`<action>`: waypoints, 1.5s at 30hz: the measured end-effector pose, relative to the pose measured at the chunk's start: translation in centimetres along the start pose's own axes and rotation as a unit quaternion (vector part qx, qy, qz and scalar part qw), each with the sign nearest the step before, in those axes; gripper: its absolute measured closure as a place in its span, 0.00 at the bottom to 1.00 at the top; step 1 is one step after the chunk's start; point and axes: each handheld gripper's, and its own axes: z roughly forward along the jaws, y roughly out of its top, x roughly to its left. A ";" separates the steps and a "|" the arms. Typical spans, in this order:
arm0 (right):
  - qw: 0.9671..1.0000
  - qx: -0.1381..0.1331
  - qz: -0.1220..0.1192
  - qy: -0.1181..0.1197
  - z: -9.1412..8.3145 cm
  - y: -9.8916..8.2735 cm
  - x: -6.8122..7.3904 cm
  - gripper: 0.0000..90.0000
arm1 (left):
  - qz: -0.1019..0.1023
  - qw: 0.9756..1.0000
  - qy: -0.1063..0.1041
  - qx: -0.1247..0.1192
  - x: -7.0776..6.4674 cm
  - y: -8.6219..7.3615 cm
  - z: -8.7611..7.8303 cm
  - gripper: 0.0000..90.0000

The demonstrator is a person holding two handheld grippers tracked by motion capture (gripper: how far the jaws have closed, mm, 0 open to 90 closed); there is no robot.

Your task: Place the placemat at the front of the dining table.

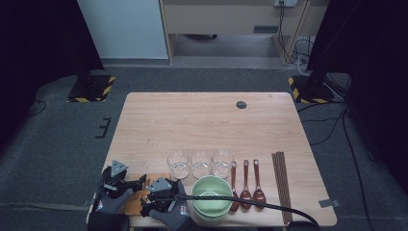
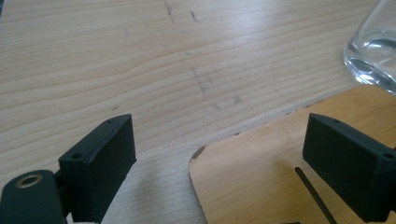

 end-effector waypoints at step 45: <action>0.999 0.019 0.016 -0.032 0.9 -0.4 -0.5 0.00 | -0.002 1.000 -0.013 0.011 -0.2 0.0 1.6 0.02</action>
